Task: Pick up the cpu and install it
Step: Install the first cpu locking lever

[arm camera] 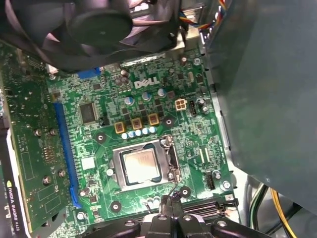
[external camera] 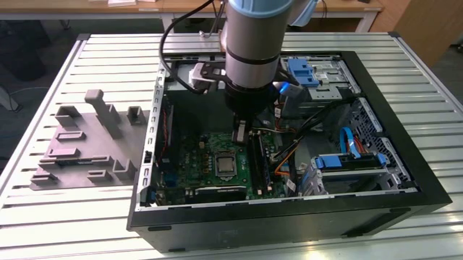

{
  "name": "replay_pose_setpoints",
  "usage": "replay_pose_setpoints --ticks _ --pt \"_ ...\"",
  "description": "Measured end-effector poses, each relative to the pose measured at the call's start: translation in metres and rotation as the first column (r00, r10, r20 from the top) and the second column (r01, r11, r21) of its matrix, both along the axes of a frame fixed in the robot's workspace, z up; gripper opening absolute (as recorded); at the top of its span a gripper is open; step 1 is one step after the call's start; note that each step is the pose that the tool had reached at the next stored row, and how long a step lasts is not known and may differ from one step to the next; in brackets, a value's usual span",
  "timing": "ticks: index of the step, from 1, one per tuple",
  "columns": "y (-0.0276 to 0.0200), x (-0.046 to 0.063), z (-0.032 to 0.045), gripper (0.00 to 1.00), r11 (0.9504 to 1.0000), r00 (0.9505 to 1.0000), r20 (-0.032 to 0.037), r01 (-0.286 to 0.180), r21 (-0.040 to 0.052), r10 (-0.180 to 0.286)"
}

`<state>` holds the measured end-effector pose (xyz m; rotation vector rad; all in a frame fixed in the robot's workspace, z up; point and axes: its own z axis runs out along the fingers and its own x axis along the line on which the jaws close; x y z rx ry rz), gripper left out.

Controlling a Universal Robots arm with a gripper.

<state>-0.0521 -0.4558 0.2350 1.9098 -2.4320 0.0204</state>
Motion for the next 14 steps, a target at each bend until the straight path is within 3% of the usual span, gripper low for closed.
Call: replay_pose_setpoints --ticks 5,14 --pt "-0.0021 0.000 -0.0024 0.11 0.9991 0.9991 -0.0022 -0.041 -0.0004 0.041" --pt "-0.0121 -0.001 -0.0047 0.11 0.9972 0.9972 -0.0020 -0.074 -0.0002 0.074"
